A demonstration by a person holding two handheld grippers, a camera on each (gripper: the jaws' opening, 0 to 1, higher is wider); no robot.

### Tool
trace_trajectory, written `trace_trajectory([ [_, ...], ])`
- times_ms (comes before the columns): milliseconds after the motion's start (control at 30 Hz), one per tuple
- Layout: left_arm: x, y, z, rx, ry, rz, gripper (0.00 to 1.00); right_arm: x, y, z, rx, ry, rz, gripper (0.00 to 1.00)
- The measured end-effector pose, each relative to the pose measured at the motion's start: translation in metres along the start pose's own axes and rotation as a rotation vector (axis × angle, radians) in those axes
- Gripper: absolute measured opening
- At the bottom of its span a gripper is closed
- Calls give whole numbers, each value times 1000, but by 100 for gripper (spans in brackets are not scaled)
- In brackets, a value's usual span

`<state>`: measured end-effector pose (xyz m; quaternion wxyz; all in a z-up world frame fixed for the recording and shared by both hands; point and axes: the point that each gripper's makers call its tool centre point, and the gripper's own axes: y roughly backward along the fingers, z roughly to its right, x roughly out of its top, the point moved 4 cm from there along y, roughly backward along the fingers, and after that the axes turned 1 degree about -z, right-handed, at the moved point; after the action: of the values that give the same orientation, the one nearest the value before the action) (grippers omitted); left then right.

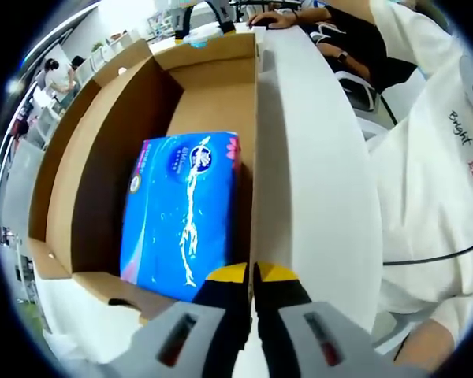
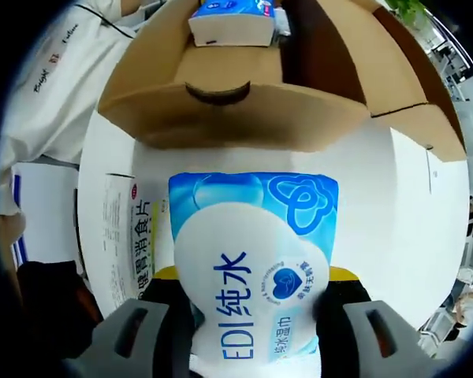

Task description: Operate the shoe box by opening the lid, removing the specified soft item, and placing it in the target area until the item is outside and the box remains undamaged.

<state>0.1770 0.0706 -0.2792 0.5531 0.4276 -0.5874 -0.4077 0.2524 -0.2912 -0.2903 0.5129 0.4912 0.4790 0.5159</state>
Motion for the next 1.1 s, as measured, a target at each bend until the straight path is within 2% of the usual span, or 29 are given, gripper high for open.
trace_trajectory([
  [233, 0, 0, 0, -2, 3, -15, 2, -6, -7, -1, 11, -27, 28, 62],
  [500, 0, 0, 0, -2, 6, -13, 2, -5, -8, -1, 19, -14, 41, 62],
  [700, -1, 0, 0, -4, 8, -14, 2, -3, -9, -1, 26, 5, 24, 63],
  [833, -1, 0, 0, -2, 3, -14, 2, -4, -11, -1, 36, -17, 0, 66],
  [1100, -1, 0, 0, -1, 3, -13, 2, -4, -6, -6, -2, -11, -47, 67],
])
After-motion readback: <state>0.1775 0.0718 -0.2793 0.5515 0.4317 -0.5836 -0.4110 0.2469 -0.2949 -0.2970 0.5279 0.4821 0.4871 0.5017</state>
